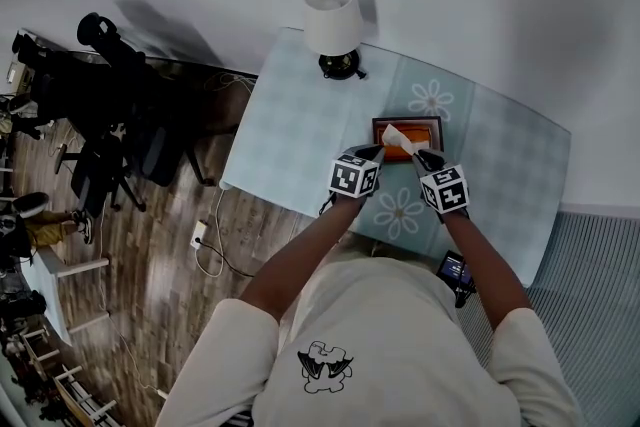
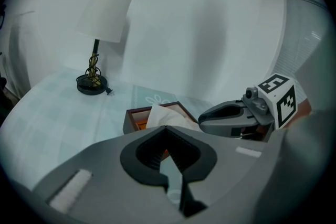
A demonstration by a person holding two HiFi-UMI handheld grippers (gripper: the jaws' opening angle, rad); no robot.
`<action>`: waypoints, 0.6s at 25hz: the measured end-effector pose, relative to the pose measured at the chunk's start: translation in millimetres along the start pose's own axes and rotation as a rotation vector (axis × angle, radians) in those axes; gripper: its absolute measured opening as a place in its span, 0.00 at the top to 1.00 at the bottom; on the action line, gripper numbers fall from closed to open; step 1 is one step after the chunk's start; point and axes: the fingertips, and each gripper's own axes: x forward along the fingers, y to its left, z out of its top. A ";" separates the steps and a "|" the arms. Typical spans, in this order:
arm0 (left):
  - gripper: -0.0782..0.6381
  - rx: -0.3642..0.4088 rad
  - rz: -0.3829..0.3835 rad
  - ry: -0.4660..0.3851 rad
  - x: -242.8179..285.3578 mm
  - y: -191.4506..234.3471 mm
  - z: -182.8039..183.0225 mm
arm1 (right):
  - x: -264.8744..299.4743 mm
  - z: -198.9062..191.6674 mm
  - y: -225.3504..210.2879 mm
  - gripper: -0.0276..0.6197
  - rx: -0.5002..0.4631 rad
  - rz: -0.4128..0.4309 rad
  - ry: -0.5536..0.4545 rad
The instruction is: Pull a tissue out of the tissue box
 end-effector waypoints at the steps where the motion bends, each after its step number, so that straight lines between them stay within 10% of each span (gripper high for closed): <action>1: 0.88 -0.009 0.003 0.008 1.8 2.7 -2.0 | 4.3 -1.8 0.7 0.83 -0.003 0.006 0.013; 15: 0.88 -0.020 -0.016 0.007 -0.6 -3.1 -7.5 | 49.5 -14.7 2.8 0.73 -0.054 -0.032 0.169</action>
